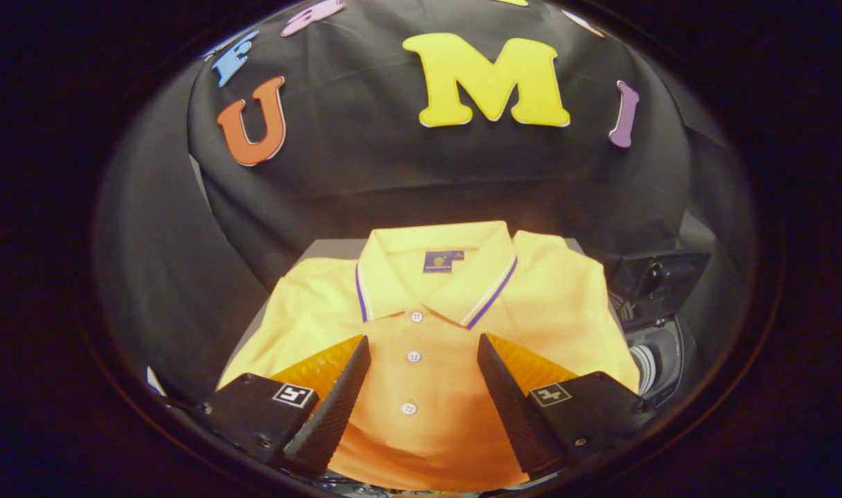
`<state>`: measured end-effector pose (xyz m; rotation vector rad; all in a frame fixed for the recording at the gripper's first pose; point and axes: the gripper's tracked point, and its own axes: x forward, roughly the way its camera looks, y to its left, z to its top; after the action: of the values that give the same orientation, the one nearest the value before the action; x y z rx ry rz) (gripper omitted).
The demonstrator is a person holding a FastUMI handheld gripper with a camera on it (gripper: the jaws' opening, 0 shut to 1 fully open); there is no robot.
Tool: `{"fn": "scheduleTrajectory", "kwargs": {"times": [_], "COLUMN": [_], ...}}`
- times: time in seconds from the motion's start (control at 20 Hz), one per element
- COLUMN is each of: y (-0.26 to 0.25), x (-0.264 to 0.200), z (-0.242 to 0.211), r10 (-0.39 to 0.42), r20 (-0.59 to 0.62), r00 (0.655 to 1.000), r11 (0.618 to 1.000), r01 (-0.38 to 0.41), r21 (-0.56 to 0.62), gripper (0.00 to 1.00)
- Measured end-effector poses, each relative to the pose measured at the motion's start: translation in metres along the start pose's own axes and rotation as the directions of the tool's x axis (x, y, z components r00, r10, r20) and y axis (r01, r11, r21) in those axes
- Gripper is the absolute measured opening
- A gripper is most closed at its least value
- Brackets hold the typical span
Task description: Put the clothes into the washing machine and then close the washing machine lid.
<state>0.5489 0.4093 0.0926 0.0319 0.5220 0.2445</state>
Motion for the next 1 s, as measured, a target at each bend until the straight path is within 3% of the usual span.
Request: {"fn": "scheduleTrajectory", "kwargs": {"times": [0.25, 0.8, 1.0], "y": [-0.0038, -0.0041, -0.006], "x": [0.0049, 0.0018, 0.0026], "z": [-0.0049, -0.0048, -0.0065], "r10": [-0.039, -0.068, -0.041], "r20": [-0.017, -0.165, -0.181], "r00": [0.999, 0.984, 0.983], "r11": [0.994, 0.995, 0.994], "r01": [0.037, 0.054, 0.022], "r21": [-0.099, -0.088, -0.106], "gripper": [0.97, 0.95, 0.78]}}
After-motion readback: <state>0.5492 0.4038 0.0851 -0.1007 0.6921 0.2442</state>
